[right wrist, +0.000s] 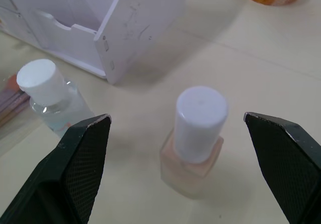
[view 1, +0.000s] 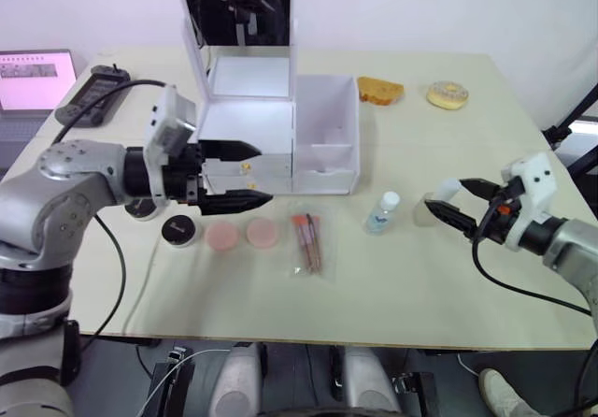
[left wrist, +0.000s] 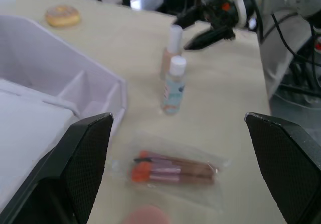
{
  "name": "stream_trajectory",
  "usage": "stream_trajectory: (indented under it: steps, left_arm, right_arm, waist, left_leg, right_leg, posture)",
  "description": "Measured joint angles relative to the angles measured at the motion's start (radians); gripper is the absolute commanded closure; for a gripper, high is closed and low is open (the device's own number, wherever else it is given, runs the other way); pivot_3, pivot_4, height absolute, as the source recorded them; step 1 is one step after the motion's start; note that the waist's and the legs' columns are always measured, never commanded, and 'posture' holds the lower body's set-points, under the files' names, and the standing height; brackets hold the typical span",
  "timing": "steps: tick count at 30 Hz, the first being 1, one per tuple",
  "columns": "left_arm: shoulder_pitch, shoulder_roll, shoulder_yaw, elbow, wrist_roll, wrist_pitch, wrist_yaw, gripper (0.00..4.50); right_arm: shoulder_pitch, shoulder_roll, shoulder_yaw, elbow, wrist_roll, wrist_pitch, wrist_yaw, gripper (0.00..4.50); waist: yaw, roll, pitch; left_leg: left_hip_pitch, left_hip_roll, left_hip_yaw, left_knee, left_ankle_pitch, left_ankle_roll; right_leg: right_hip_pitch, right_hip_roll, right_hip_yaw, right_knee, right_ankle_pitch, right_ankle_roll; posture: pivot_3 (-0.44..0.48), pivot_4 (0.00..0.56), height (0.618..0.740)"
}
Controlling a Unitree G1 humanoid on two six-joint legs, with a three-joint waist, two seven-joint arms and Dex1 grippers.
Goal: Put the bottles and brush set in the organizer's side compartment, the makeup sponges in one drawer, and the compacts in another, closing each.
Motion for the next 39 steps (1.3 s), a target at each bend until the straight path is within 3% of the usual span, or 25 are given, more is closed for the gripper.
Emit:
stream_trajectory:
  steps: [6, 9, 14, 15, 30, 36, 39]
  left_arm:
    - [0.028, -0.024, 0.003, -0.017, -0.003, -0.036, 0.042, 0.06]
    - [0.037, -0.021, 0.003, -0.018, -0.002, -0.046, 0.049, 0.00]
    - [0.038, -0.021, 0.003, -0.018, 0.000, -0.059, 0.059, 0.00]
    - [0.038, -0.021, 0.002, -0.018, 0.001, -0.062, 0.059, 0.00]
    - [0.070, -0.027, -0.001, -0.015, 0.004, -0.080, 0.075, 0.00]
    - [0.111, -0.025, 0.006, -0.010, 0.023, -0.119, 0.081, 0.00]
    - [0.170, -0.025, 0.023, 0.008, 0.036, -0.153, 0.085, 0.00]
  right_arm:
    - [-0.012, 0.021, 0.034, 0.054, -0.024, -0.028, 0.005, 0.00]
    - [-0.027, 0.022, 0.048, 0.087, -0.041, -0.046, 0.006, 0.91]
    - [-0.045, 0.044, 0.068, 0.124, -0.056, -0.084, 0.019, 3.41]
    - [-0.047, 0.047, 0.070, 0.129, -0.057, -0.091, 0.024, 3.72]
    - [-0.063, 0.038, 0.041, 0.138, -0.028, -0.103, 0.097, 3.72]
    - [-0.191, -0.050, 0.029, 0.141, 0.013, -0.059, 0.153, 3.72]
    - [-0.329, -0.098, 0.059, 0.166, 0.041, -0.021, 0.205, 3.72]
  waist:
    - [-0.005, 0.000, 0.000]
    - [-0.007, 0.000, 0.000]
    - [-0.005, 0.000, 0.000]
    - [-0.005, 0.000, 0.000]
    - [-0.007, 0.000, 0.000]
    - [-0.007, 0.000, 0.000]
    - [-0.011, 0.001, 0.000]
  left_leg:
    - [0.000, 0.000, 0.000, -0.002, 0.000, 0.000]
    - [0.000, 0.000, 0.000, -0.002, 0.000, 0.000]
    - [0.000, 0.000, 0.000, -0.001, 0.000, 0.000]
    - [0.000, 0.000, 0.000, -0.001, 0.000, 0.000]
    - [0.001, 0.001, 0.000, -0.001, 0.000, 0.000]
    - [0.001, 0.001, 0.000, -0.001, 0.000, 0.000]
    - [0.002, 0.001, 0.001, -0.002, 0.000, 0.000]
  right_leg:
    - [-0.001, 0.002, 0.001, 0.000, 0.000, 0.000]
    - [-0.002, 0.003, 0.002, 0.001, 0.000, 0.000]
    - [-0.001, 0.003, 0.003, 0.001, 0.000, 0.000]
    - [-0.001, 0.003, 0.003, 0.001, 0.000, 0.000]
    - [-0.002, 0.003, 0.004, 0.002, 0.000, 0.000]
    - [-0.002, 0.003, 0.004, 0.002, 0.000, 0.000]
    - [-0.003, 0.004, 0.005, 0.002, 0.000, 0.000]
  posture:
    - [0.000, 0.150, 0.740]
    - [0.000, 0.150, 0.740]
    - [0.000, 0.150, 0.740]
    - [0.000, 0.150, 0.740]
    - [0.000, 0.150, 0.740]
    - [0.000, 0.150, 0.740]
    - [0.000, 0.150, 0.740]
